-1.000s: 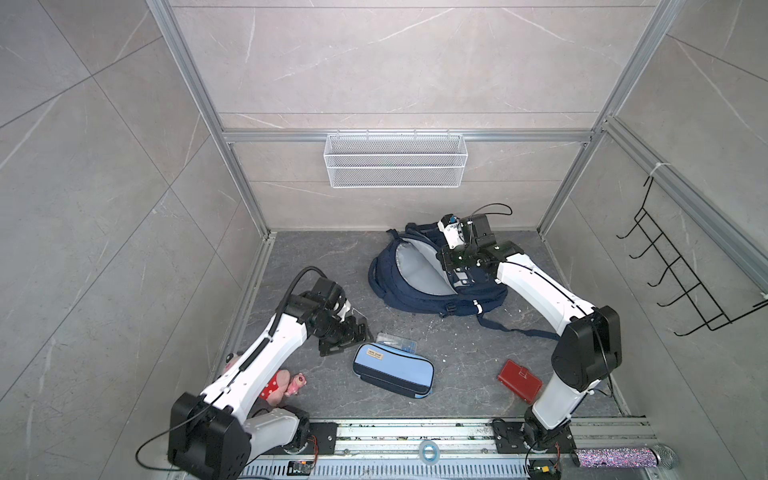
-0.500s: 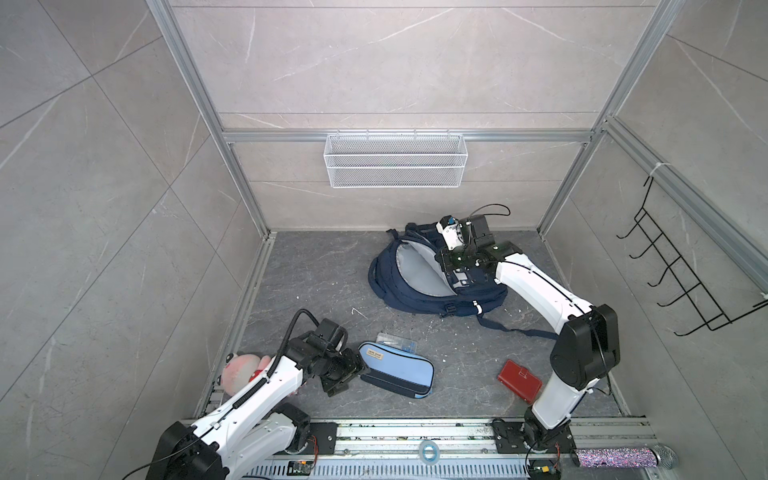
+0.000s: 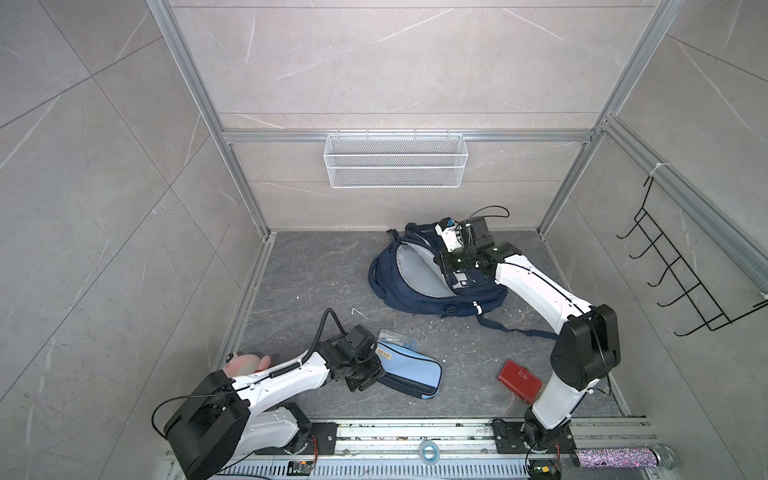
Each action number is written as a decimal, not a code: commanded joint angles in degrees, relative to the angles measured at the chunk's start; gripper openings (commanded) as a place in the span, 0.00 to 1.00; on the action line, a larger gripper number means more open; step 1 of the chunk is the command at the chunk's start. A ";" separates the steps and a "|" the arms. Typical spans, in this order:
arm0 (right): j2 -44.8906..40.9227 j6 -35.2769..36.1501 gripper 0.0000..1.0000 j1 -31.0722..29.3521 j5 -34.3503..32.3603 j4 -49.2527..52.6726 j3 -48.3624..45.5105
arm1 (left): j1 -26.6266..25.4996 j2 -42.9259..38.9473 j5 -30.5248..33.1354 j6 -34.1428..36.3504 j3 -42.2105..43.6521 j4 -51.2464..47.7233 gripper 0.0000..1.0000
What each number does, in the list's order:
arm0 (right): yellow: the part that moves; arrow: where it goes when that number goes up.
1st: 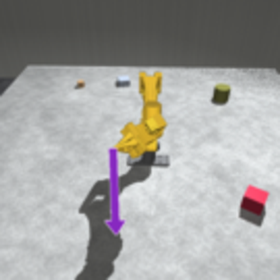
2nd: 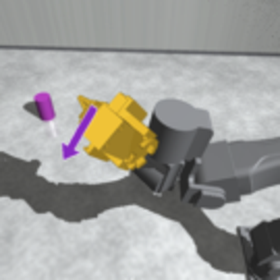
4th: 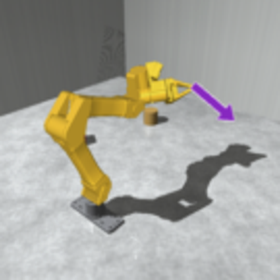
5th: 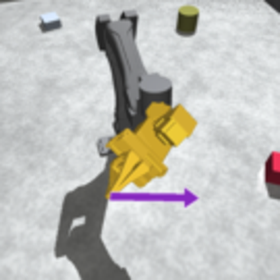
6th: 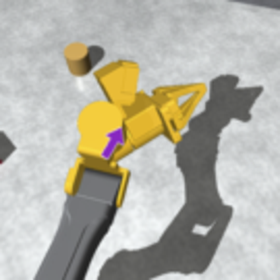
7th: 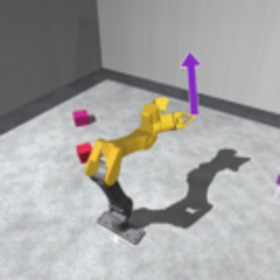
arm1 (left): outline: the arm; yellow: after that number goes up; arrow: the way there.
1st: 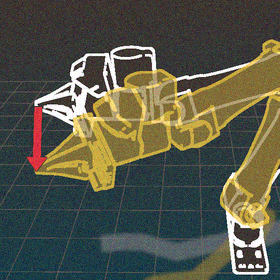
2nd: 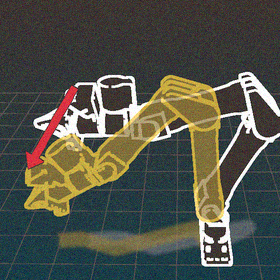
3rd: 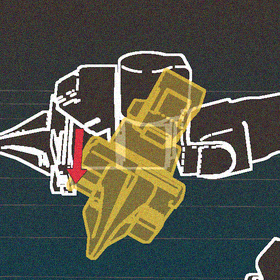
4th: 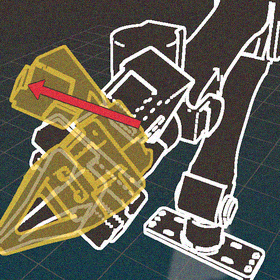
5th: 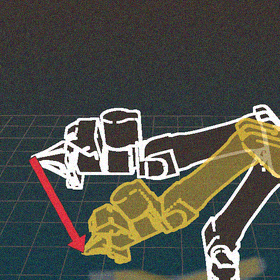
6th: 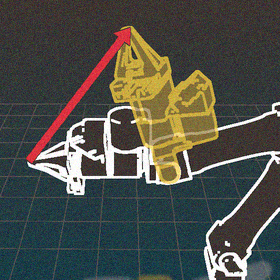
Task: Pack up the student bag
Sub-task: 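Grasp the light-blue pencil case with the left gripper, then carry the pencil case to the backpack opening with the left gripper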
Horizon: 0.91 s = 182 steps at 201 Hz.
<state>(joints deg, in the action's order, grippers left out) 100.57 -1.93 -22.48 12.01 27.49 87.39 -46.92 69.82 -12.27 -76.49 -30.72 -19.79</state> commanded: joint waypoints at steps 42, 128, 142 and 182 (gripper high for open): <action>-4.65 -0.78 0.00 0.55 -2.52 -0.32 -2.56 | -0.42 -5.16 7.80 3.35 -5.31 -11.91 0.00; -9.42 -0.26 0.00 0.48 2.75 -5.80 -7.31 | 27.10 -3.93 -5.57 28.03 -32.94 -27.60 0.00; -9.49 -0.42 0.00 0.51 3.69 -7.07 -7.85 | 31.99 1.81 -8.79 32.30 -39.72 -28.50 0.00; -9.82 -0.17 0.00 0.50 5.52 -8.81 -7.95 | 34.52 19.16 -13.50 34.26 -55.95 -24.96 0.00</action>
<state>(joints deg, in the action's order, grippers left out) 93.62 -1.74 -22.04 14.55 22.02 79.79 -12.38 81.71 -18.74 -47.18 -80.16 -45.80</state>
